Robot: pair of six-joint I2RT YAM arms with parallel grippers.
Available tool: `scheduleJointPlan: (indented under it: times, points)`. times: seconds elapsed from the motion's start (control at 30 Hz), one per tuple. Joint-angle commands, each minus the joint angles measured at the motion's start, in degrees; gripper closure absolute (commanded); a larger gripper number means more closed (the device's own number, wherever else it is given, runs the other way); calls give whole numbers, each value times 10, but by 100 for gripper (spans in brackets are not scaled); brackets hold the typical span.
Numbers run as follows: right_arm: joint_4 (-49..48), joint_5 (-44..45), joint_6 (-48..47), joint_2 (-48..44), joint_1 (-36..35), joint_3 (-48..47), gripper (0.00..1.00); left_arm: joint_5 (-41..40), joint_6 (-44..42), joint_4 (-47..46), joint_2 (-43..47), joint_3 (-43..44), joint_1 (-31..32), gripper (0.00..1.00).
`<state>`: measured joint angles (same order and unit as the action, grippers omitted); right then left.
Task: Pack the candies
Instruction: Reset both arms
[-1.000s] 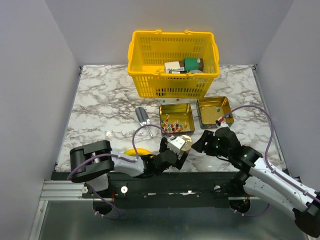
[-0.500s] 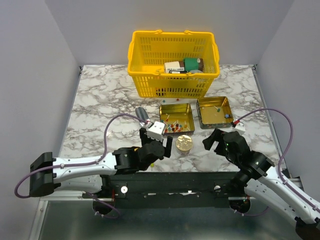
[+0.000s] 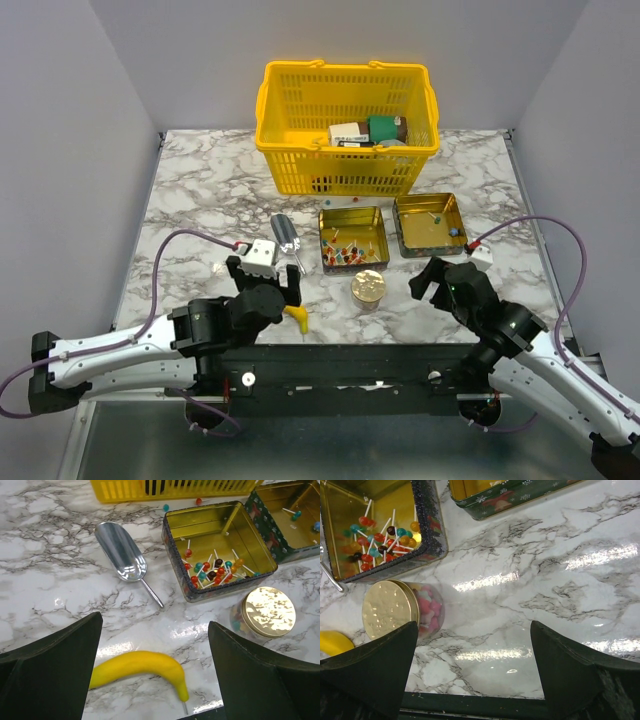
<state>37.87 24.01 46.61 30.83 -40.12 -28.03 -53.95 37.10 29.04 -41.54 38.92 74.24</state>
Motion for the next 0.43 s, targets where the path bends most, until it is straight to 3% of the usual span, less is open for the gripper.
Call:
scheduleJointPlan:
  times: [0.0, 0.4]
  points:
    - [12, 22, 5, 0, -2, -11, 0, -44, 9, 20, 19, -20, -1, 1]
    - [13, 17, 5, -1, -2, -11, 0, -57, 24, 40, -1, 0, -1, 1]
